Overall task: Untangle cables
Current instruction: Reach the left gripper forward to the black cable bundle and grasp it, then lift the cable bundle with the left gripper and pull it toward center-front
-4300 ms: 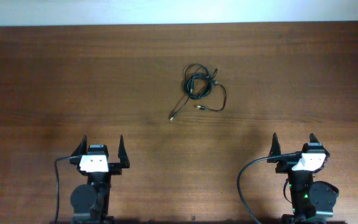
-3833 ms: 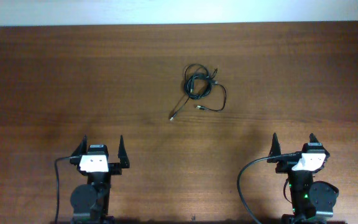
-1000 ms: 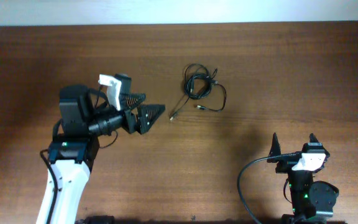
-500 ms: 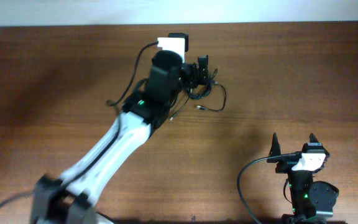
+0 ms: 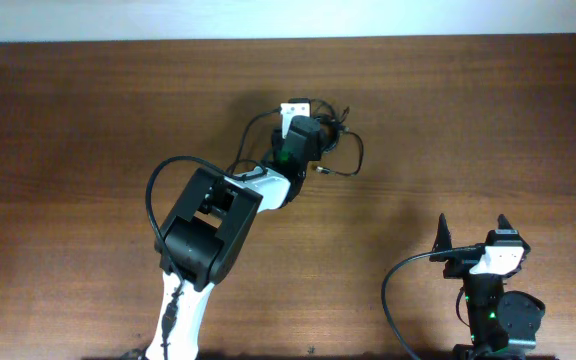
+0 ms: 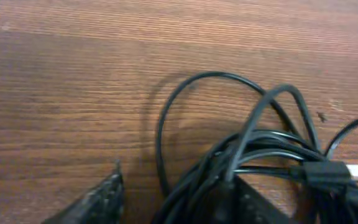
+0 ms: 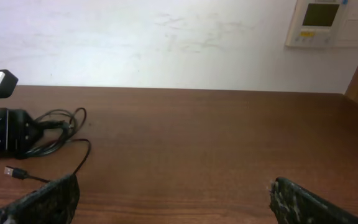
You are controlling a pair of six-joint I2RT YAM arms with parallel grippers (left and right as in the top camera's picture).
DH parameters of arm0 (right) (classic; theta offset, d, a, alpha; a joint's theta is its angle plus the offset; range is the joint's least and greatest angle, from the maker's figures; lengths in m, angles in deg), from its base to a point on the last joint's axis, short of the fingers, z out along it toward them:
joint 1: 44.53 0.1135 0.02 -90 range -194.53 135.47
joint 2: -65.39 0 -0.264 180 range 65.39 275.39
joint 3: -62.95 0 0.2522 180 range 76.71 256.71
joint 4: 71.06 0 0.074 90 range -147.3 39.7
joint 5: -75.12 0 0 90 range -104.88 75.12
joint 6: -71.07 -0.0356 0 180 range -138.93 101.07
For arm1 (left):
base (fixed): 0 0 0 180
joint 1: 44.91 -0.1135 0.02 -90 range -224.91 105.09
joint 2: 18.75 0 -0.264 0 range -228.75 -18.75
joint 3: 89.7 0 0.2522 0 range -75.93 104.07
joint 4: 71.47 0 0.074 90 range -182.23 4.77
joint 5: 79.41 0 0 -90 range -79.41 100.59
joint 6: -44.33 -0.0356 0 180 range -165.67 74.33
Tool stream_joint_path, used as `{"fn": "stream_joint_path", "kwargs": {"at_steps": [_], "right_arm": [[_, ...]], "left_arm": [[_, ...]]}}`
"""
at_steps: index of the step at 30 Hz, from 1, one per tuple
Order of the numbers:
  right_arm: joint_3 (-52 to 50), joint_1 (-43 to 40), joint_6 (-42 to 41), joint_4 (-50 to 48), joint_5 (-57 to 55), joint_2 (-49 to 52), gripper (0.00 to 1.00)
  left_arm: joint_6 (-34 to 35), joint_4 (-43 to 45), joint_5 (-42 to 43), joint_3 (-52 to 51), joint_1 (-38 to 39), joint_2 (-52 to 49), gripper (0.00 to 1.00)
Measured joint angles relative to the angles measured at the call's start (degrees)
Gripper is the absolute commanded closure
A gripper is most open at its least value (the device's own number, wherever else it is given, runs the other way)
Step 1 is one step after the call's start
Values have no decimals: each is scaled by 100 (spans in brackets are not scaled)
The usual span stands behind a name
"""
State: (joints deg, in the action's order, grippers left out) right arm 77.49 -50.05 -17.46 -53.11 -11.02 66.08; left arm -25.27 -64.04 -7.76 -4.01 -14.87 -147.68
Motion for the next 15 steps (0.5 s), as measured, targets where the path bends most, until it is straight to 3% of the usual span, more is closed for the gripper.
{"fn": "stream_joint_path", "kwargs": {"at_steps": [3, 7, 8, 9, 12, 15], "right_arm": [[0, 0, 2, 0, 0, 0, 1], [0, 0, 2, 0, -2, 0, 2], [0, 0, 4, 2, -2, 2, 2], [0, 0, 4, -2, -2, -2, 2], [0, 0, 0, -2, 0, 0, 2], [0, 0, 2, 0, -2, 0, 2]], "left_arm": [[-350, -199, -35, 87, 2, 4, 100], [-732, -1084, -142, 184, 11, 199, 100], [-734, -2243, -278, 151, 9, 627, 100], [-680, -2752, -343, 90, 4, 883, 100], [20, -4085, -487, -48, -42, 1869, 100], [1141, -5285, -485, -31, -236, 3126, 100]]}}
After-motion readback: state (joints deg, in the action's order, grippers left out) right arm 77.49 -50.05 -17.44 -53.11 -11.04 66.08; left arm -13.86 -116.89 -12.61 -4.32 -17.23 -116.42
